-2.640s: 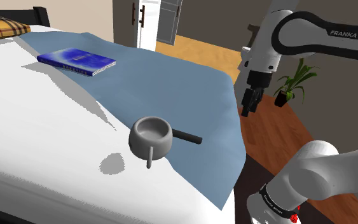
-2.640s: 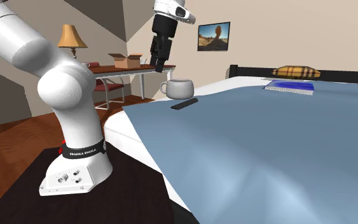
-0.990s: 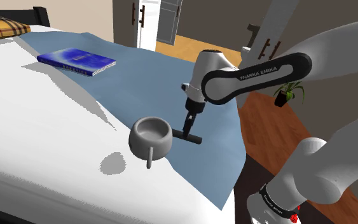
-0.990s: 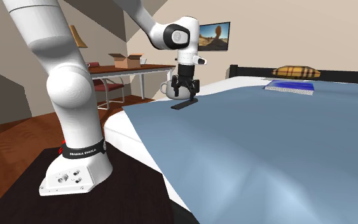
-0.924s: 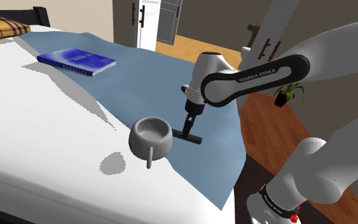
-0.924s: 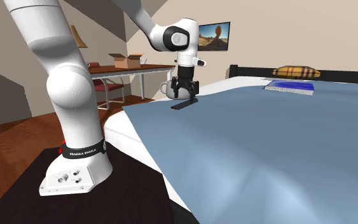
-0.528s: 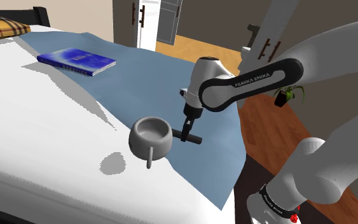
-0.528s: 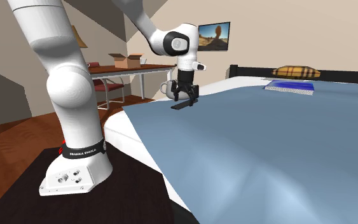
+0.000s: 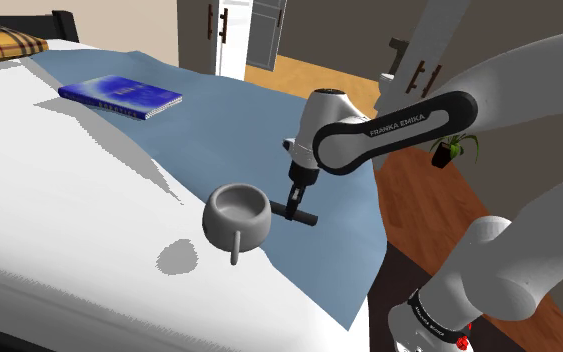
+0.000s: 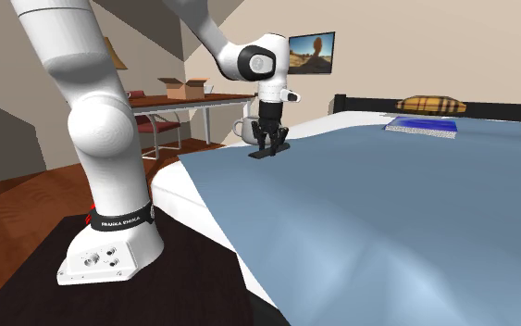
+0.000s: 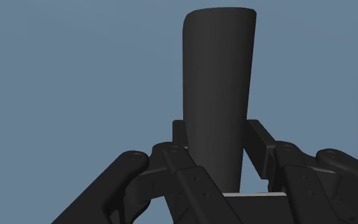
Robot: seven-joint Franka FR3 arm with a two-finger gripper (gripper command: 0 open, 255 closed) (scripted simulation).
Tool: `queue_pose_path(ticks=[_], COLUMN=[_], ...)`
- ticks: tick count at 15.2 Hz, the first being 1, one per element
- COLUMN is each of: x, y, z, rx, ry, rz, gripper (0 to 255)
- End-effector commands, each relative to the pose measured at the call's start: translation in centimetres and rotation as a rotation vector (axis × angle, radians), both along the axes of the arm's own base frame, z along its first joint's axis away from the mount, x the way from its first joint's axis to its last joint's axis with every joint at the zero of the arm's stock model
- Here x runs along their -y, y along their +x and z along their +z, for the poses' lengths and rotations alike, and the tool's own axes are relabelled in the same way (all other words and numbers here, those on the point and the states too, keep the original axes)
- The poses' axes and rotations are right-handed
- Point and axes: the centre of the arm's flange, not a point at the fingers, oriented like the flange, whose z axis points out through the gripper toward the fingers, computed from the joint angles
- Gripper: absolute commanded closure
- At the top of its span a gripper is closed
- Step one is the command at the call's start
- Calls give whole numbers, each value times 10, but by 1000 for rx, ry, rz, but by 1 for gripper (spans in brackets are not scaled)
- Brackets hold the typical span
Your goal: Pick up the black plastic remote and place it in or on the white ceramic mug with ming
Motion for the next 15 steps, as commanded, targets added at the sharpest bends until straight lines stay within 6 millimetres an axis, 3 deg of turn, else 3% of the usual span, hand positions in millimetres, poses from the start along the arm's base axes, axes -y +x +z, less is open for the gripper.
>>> queue_pose_path(ticks=[1, 6, 15], x=[-1, -1, -1], y=[-1, -1, -1], z=[-2, -2, 46], rx=[-5, -5, -5], ry=[-1, -1, -1], rz=[2, 2, 2], gripper=[255, 255, 255])
